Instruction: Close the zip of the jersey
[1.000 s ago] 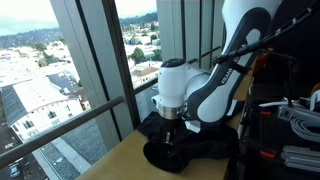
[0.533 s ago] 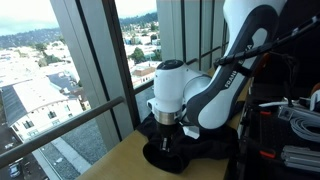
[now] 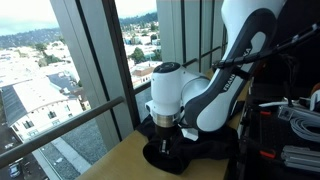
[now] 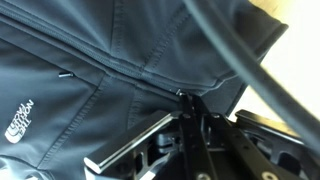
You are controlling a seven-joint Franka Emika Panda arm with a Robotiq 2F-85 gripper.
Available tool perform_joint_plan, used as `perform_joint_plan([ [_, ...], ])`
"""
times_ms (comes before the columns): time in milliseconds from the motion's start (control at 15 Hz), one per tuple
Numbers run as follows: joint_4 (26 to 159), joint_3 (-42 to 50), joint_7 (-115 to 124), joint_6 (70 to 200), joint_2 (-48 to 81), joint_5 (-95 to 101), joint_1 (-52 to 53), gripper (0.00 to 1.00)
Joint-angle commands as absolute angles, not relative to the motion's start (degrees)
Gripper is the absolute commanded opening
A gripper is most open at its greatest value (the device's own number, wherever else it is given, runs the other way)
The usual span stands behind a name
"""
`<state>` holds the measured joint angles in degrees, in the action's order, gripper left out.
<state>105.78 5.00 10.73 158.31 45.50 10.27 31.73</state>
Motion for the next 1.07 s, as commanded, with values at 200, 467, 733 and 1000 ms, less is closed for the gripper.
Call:
perform_joint_plan([
  [200,105.93,4.52,14.22,157.8,43.29,11.56,32.77,0.48],
  [467,110.64,4.03,14.15,159.35,37.91,11.31,31.8,0.76],
  [733,119.85,3.83,14.04,160.61,29.09,11.26,29.43,1.0],
  [1000,132.11,3.24,13.74,160.26,17.62,10.97,24.97,1.0],
])
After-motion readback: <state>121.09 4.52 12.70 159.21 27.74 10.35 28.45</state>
